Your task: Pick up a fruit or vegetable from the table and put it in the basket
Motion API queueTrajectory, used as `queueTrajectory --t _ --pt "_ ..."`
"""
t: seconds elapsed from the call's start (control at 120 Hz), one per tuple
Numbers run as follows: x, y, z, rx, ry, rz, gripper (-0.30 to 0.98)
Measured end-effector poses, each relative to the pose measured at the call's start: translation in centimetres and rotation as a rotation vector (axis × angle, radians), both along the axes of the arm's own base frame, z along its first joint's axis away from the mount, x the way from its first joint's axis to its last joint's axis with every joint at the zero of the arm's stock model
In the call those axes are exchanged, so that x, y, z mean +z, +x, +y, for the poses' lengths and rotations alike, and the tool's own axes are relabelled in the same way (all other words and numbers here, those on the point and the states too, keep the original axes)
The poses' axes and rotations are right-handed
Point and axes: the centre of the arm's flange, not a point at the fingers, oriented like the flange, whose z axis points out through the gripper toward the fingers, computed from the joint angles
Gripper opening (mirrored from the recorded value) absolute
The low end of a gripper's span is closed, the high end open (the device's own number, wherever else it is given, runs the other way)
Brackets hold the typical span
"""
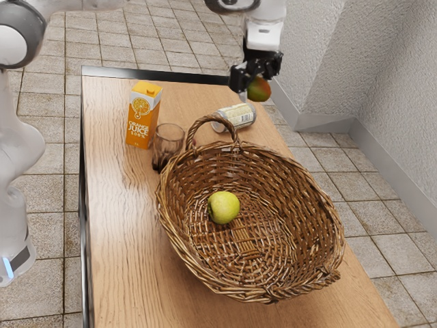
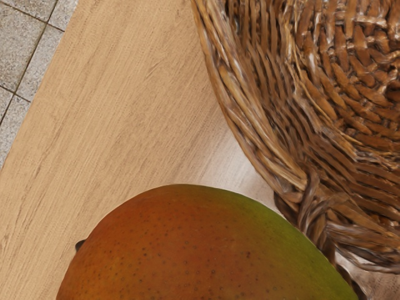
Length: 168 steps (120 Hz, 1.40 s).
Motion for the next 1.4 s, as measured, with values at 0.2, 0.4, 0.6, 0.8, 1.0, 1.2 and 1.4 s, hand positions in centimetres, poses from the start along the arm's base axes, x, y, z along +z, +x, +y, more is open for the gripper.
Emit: queueTrajectory --t 0.2,0.4,0.6,0.8,1.0,1.2,1.4 --pt "-0.4 -2.5 -11.3 -0.165 0.01 0.019 0.36" --pt "-1.1 -2.4 -11.6 -0.135 0.014 0.036 0.5" --pt "-1.4 -2.1 -10.5 -0.099 0.032 0.052 0.64" --pt "-3.6 -3.1 26.4 0.561 0.013 0.122 0.67" --pt "-5.1 -4.8 31.3 0.637 0.014 0.14 0.68" --pt "-7.2 -0.9 23.9 0.482 0.046 0.156 0.69" --pt "-11.5 0.2 21.6 0.431 0.045 0.204 0.69"
